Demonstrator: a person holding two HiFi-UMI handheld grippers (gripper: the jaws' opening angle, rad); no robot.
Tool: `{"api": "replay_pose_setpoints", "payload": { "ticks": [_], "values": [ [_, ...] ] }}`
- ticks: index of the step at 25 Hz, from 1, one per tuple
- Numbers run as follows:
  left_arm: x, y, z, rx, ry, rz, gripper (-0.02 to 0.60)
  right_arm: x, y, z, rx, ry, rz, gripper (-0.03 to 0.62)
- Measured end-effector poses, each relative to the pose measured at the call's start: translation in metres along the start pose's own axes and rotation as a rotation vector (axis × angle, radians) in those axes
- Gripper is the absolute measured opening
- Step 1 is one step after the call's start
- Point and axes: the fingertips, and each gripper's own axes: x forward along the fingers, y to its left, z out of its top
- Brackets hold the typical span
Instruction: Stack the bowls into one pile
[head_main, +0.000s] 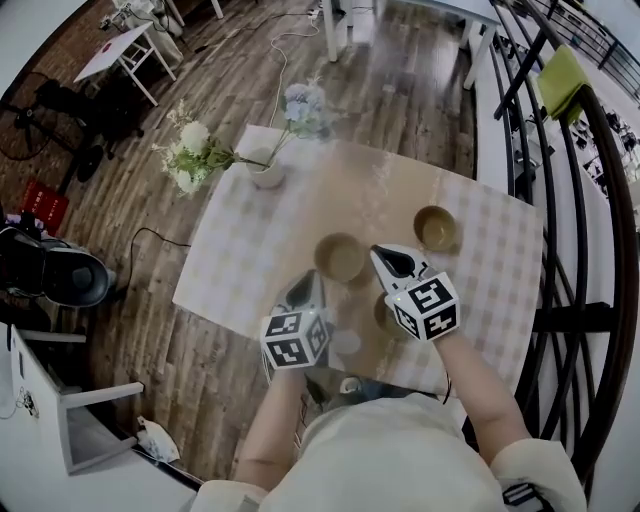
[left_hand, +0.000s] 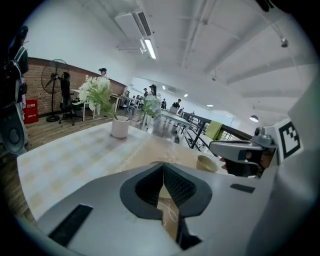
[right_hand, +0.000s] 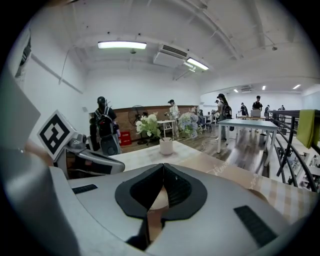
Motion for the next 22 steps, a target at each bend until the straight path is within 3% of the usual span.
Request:
{"api": "replay_pose_setpoints", "payload": {
  "ticks": [18, 20, 22],
  "values": [
    [0.051, 0.025, -0.024, 0.014, 0.108, 0.059, 0.01, 0.068, -0.022, -0.061, 0.019, 0.263, 0.102, 0.003],
    [0.053, 0.029, -0.026, 0.008, 0.116, 0.067, 0.067, 0.072, -0.02, -0.066, 0.017, 0.29, 0.119, 0.022],
    [0.055, 0.032, -0.028, 0.005, 0.125, 0.076, 0.074, 0.075, -0.017, -0.07, 0.016, 0.317, 0.137, 0.063]
  ]
}}
